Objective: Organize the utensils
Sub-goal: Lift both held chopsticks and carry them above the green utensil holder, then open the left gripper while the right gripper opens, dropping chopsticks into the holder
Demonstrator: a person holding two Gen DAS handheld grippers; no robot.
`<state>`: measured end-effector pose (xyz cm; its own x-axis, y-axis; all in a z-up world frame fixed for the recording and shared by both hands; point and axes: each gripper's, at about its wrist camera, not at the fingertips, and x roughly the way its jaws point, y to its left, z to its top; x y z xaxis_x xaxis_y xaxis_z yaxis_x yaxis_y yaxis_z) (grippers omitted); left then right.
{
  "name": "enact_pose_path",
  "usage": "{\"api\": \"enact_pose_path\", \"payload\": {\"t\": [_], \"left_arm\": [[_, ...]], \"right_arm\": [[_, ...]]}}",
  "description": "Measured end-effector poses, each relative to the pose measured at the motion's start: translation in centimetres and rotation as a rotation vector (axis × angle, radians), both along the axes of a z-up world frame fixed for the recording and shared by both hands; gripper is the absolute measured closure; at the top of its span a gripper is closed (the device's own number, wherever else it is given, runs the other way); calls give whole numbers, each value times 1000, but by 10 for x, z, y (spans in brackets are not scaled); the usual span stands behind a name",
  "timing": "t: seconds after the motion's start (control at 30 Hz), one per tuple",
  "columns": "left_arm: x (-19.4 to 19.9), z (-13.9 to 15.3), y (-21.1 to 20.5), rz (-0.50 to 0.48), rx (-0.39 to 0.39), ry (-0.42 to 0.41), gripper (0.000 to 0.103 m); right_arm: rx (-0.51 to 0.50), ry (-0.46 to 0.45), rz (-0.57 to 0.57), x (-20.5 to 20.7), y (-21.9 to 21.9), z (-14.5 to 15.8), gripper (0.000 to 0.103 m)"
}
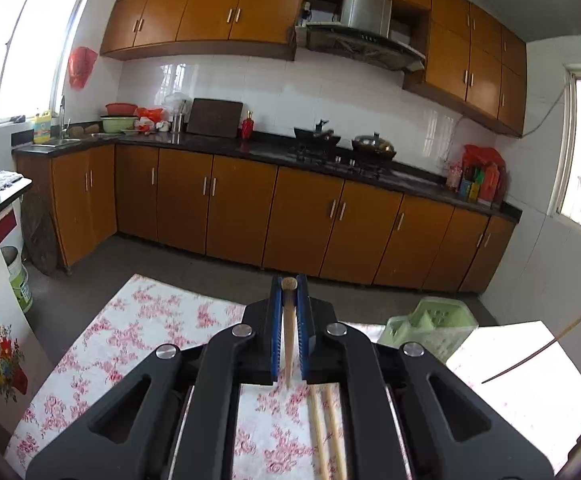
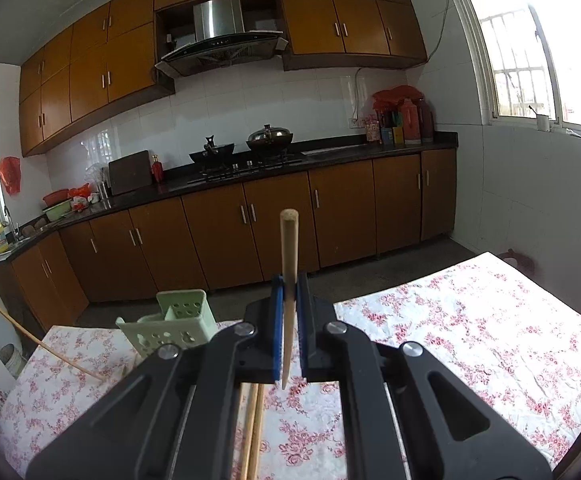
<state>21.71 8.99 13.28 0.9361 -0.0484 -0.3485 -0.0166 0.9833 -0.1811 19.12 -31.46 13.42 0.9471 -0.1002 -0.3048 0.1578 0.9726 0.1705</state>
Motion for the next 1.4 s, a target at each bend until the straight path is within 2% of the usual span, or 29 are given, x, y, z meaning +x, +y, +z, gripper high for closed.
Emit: {"api": "enact_pose_path", "payload": {"t": [0.17, 0.33, 0.5, 0.67, 1.0, 1.3, 1.4], "left_arm": [[-3, 53, -4, -17, -32, -102, 96], [1, 98, -18, -38, -85, -196, 96], [10, 114, -39, -75, -149, -250, 96], [27, 104, -67, -112, -154, -238, 96], [60, 46, -103, -143, -83, -95, 96], [60, 26, -105, -161, -72, -30, 96], [56, 29, -102, -170, -81, -28, 91]], "right_arm": [[31, -111, 40, 3, 6, 45, 96], [62, -181, 103, 10, 16, 73, 96], [55, -183, 162, 23, 28, 81, 96], [37, -108, 193, 51, 45, 74, 96], [41, 38, 200, 93, 57, 28, 96], [45, 73, 192, 100, 60, 7, 93], [42, 62, 180, 95, 58, 9, 89]]}}
